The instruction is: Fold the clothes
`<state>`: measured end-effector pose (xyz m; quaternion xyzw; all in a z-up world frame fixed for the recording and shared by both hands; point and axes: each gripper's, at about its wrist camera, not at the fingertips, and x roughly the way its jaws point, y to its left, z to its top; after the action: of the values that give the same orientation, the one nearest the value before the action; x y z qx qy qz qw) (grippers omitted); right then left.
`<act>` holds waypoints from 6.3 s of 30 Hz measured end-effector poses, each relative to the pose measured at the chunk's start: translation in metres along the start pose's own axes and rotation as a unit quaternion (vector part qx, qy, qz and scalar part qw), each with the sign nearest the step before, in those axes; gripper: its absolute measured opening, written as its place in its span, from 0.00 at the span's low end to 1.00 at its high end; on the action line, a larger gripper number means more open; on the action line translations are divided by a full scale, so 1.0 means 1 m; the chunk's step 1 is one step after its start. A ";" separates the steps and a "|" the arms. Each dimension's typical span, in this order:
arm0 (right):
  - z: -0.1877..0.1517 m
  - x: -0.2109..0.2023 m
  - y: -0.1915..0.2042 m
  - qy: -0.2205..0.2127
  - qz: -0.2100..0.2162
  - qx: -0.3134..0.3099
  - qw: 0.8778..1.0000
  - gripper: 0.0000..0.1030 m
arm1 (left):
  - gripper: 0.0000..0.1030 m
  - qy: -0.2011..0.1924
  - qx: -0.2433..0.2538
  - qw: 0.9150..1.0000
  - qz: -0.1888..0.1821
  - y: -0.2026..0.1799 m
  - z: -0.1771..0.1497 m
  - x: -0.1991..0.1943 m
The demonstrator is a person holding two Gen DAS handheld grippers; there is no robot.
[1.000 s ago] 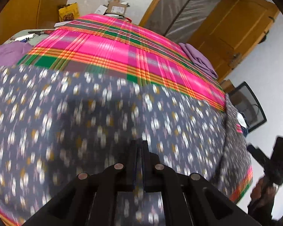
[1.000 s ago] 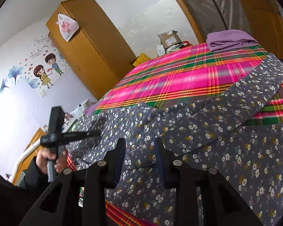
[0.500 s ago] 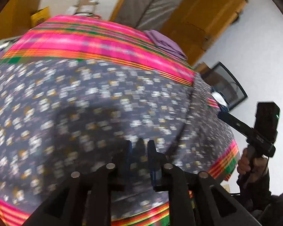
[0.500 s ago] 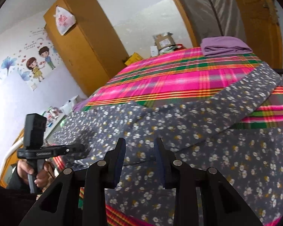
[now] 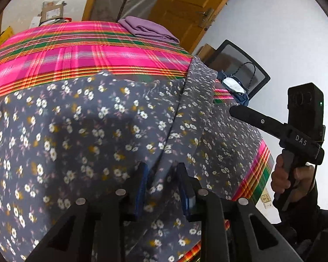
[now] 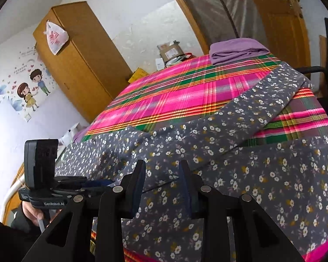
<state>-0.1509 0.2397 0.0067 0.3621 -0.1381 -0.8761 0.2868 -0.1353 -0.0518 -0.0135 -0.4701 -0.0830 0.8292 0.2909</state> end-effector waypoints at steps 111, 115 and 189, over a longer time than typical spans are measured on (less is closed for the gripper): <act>-0.036 -0.062 -0.079 -0.058 -0.184 0.186 0.963 0.10 | 0.22 -0.006 0.128 0.992 0.013 -0.036 -0.038 -0.012; -0.031 -0.058 -0.080 -0.061 -0.146 0.202 0.967 0.34 | 0.26 -0.004 0.149 0.989 0.020 -0.042 -0.040 -0.008; -0.054 0.010 0.055 0.057 0.015 -0.087 0.994 0.11 | 0.10 -0.082 -0.047 0.993 0.067 0.064 -0.118 -0.114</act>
<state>-0.0956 0.1882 -0.0114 0.3826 -0.0498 -0.8586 0.3376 -0.0196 -0.1836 -0.0205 -0.4185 -0.1136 0.8777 0.2041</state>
